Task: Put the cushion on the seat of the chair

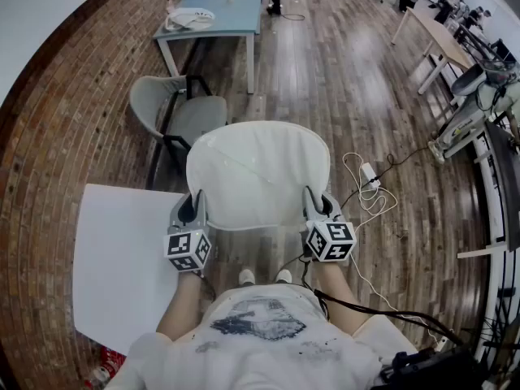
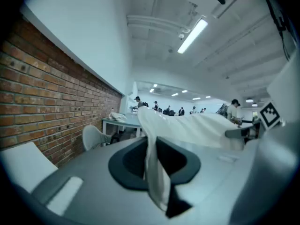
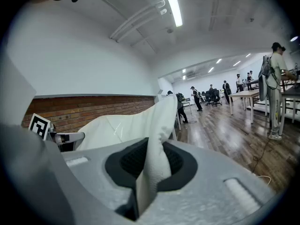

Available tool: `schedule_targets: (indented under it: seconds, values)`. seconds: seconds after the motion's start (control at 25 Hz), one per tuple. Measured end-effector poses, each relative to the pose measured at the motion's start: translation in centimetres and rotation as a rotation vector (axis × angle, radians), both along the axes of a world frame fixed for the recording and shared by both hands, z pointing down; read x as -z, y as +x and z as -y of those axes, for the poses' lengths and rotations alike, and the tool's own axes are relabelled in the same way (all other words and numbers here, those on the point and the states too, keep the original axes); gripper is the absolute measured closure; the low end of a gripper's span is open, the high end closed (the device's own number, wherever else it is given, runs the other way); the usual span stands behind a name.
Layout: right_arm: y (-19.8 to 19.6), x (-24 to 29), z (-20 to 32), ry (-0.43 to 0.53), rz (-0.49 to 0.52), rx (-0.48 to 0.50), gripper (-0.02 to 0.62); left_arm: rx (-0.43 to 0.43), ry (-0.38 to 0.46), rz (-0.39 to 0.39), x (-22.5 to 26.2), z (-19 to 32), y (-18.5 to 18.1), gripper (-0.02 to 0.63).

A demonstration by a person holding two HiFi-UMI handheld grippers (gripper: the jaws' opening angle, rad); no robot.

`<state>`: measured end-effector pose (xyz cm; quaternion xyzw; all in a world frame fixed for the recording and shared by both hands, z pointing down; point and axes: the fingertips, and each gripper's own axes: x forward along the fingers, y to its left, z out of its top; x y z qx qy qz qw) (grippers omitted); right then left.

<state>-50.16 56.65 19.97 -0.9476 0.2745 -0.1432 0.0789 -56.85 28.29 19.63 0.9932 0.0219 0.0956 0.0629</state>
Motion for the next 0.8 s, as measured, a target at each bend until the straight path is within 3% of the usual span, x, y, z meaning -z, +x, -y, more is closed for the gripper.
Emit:
schedule_targets:
  seconds: [0.8]
  values:
    - [0.6,-0.7,-7.9,0.044,0.001,0.014,0.552,0.037,0.001,-0.007,-0.8,-7.7,0.9,0.561]
